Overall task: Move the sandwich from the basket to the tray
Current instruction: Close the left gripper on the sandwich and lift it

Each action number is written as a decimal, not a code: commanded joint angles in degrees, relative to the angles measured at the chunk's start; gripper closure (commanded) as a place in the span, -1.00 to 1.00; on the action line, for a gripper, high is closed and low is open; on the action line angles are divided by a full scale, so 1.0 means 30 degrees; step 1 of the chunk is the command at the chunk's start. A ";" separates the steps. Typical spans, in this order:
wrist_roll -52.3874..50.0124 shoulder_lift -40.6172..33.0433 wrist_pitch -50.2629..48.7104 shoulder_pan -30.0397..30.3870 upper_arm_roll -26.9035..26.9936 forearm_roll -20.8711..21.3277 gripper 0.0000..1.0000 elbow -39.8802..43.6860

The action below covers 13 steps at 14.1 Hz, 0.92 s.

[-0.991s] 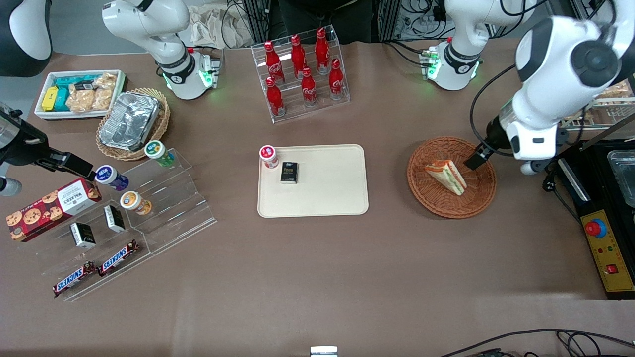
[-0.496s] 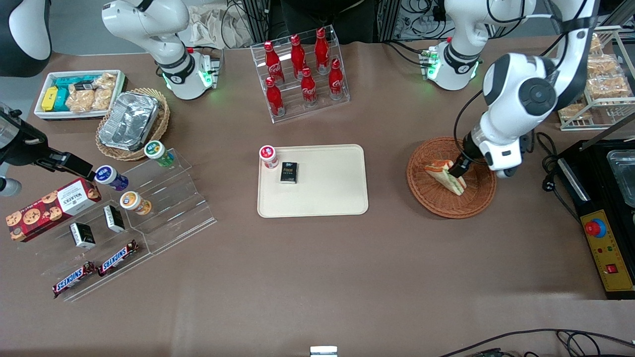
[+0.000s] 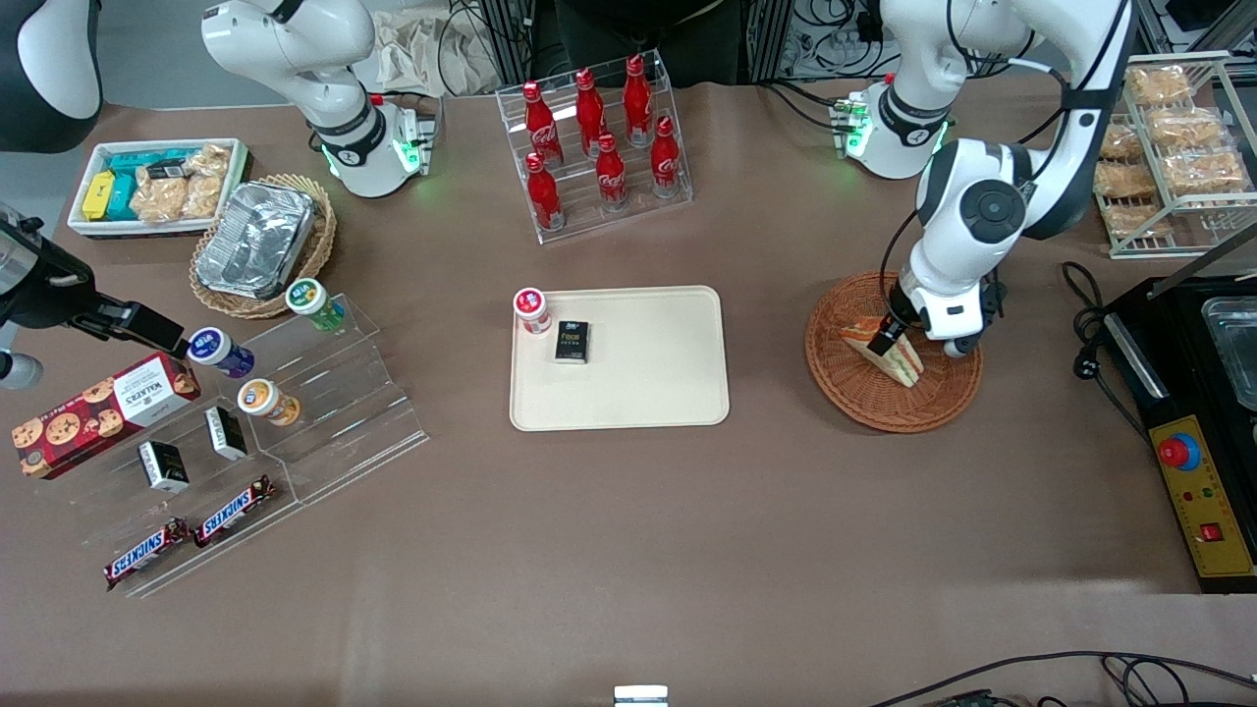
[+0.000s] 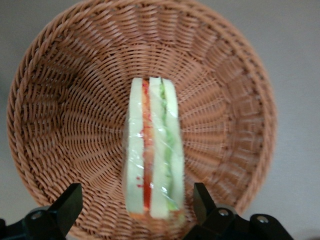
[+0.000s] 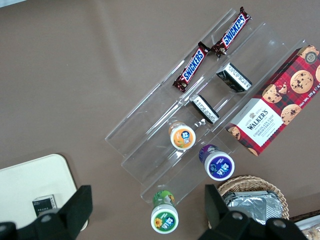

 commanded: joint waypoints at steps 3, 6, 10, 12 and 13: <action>-0.0434 0.1684 0.1788 -0.0277 0.0115 0.0583 -0.11 0.0034; -0.0376 0.1775 0.1848 -0.0248 0.0115 0.0583 1.00 0.0268; 0.1433 0.1135 0.1209 -0.0248 0.0115 0.0554 1.00 0.1582; 0.3131 -0.0358 -0.1858 -0.0219 0.0086 0.0235 1.00 0.2606; 0.3836 -0.0595 -0.3149 -0.0276 -0.0059 0.0145 1.00 0.3802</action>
